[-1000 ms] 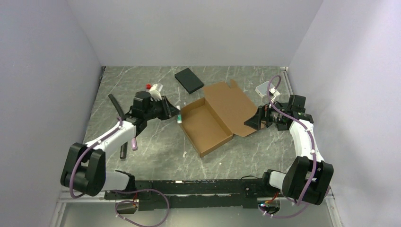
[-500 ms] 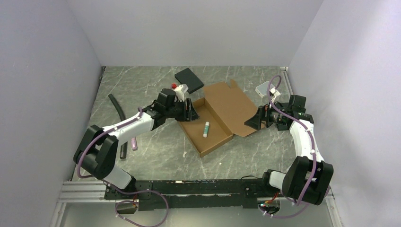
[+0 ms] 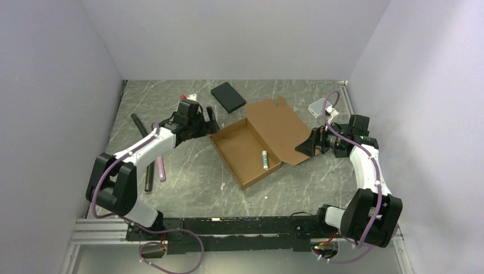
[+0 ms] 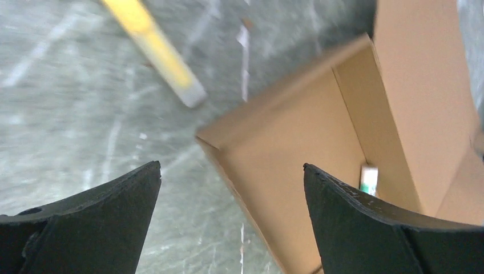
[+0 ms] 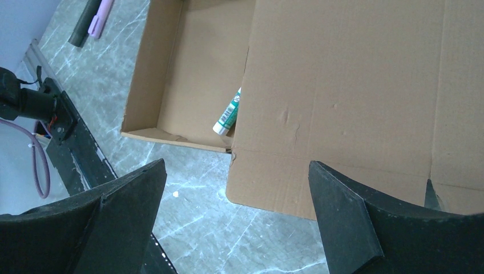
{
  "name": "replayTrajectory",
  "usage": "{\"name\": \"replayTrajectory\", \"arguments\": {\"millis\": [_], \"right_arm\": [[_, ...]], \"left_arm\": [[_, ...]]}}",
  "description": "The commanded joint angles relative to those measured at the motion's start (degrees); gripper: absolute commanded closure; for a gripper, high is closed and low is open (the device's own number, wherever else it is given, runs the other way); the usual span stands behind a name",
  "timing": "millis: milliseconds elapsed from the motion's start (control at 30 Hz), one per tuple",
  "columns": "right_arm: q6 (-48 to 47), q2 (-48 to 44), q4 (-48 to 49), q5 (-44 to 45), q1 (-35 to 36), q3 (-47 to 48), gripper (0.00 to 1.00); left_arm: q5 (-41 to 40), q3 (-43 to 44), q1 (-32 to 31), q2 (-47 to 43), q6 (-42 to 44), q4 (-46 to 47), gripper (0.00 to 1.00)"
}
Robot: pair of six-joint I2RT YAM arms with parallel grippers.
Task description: Fold the paper box
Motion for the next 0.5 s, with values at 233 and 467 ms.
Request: {"name": "replayTrajectory", "arguments": {"millis": [233, 467], "right_arm": [[-1.2, -1.0, 0.6, -1.4, -0.3, 1.9, 0.00], [-1.4, -1.2, 0.3, -1.3, -0.4, 2.0, 0.00]], "left_arm": [[-15.0, 24.3, 5.8, 15.0, -15.7, -22.6, 0.17], [-16.6, 41.4, 6.6, 30.4, -18.1, -35.4, 0.27]]}}
